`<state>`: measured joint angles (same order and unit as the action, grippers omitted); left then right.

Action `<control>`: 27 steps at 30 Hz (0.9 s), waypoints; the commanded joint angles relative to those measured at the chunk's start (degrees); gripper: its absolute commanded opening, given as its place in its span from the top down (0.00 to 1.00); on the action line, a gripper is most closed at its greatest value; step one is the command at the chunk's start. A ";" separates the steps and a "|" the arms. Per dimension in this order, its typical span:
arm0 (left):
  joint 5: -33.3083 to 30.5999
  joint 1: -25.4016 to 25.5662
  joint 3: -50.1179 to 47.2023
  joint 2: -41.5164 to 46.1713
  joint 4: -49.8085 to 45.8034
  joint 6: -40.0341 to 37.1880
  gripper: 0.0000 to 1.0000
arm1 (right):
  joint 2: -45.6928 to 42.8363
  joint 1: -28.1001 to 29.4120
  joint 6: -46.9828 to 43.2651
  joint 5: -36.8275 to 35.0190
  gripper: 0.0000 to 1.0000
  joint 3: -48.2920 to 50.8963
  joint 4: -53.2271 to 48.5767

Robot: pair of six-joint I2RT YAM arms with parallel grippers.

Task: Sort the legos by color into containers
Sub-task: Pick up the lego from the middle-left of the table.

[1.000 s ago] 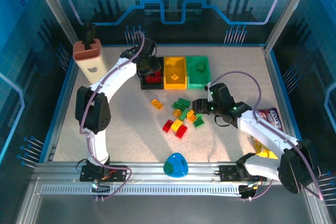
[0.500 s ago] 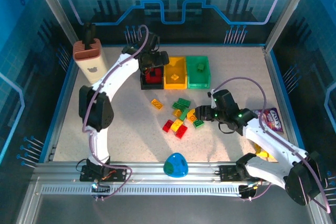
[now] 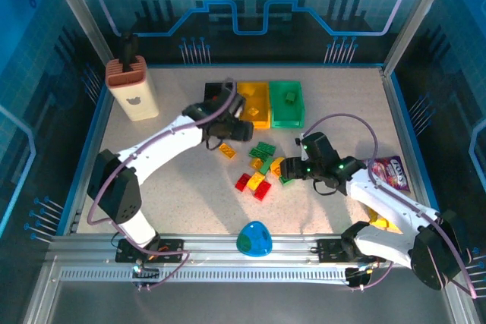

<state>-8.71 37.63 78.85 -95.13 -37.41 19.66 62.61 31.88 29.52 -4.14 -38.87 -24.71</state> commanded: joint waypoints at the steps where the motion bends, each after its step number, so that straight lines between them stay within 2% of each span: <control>1: 1.94 4.66 -3.35 0.88 0.55 -4.50 0.30 | -0.54 0.34 2.20 -3.08 0.31 -1.04 -1.66; 9: 4.56 11.38 -5.08 -2.84 -0.80 -5.33 0.36 | -2.19 -2.41 2.91 -3.16 0.32 -0.24 -1.78; 14: 1.70 14.88 -2.84 -8.67 -4.24 -5.84 0.39 | -3.17 -3.79 2.61 -2.06 0.32 0.70 -1.73; 27: -1.19 15.92 -2.45 -13.10 -5.02 -5.70 0.49 | -5.39 -6.67 2.21 -0.42 0.32 3.61 -0.61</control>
<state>-8.32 53.45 74.98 -106.89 -40.53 14.79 58.46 26.13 31.53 -5.39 -36.03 -25.41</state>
